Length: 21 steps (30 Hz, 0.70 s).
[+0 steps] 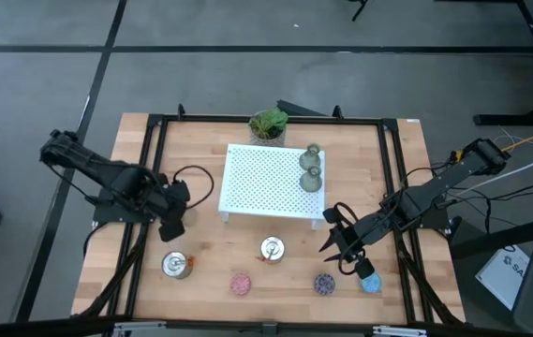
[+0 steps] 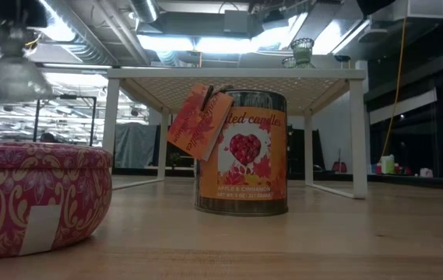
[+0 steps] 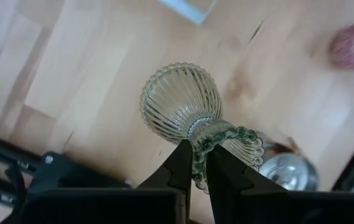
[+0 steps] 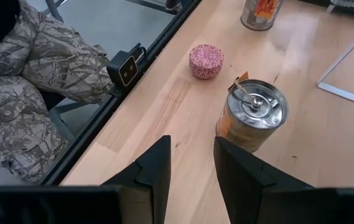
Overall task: Stock candles and vases on shelf
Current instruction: Align the transparent vase with the other transparent vase on the shelf
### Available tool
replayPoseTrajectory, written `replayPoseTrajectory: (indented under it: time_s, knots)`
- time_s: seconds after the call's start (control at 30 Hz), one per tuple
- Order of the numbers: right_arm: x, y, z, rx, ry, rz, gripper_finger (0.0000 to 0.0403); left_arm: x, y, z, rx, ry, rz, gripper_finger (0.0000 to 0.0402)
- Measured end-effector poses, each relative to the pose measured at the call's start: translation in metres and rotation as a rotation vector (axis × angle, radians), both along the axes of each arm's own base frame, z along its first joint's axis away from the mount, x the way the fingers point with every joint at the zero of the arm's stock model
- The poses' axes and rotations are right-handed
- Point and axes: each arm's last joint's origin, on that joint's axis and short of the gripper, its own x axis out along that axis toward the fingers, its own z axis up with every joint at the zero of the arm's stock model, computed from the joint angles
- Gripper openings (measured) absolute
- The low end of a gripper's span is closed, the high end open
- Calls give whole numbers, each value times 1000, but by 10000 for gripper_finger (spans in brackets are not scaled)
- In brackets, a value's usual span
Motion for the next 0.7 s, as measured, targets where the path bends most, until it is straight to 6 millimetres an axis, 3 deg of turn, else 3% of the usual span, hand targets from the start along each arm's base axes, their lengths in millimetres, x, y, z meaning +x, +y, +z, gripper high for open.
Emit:
replayPoseTrajectory:
  time_s: [0.3,0.7]
  knots:
    - [0,-1,0,-17,-10,7,124,21,11,38,15,-115,-87,22]
    - [1,-2,0,-75,-43,-14,124,81,29,75,-3,-174,-272,22]
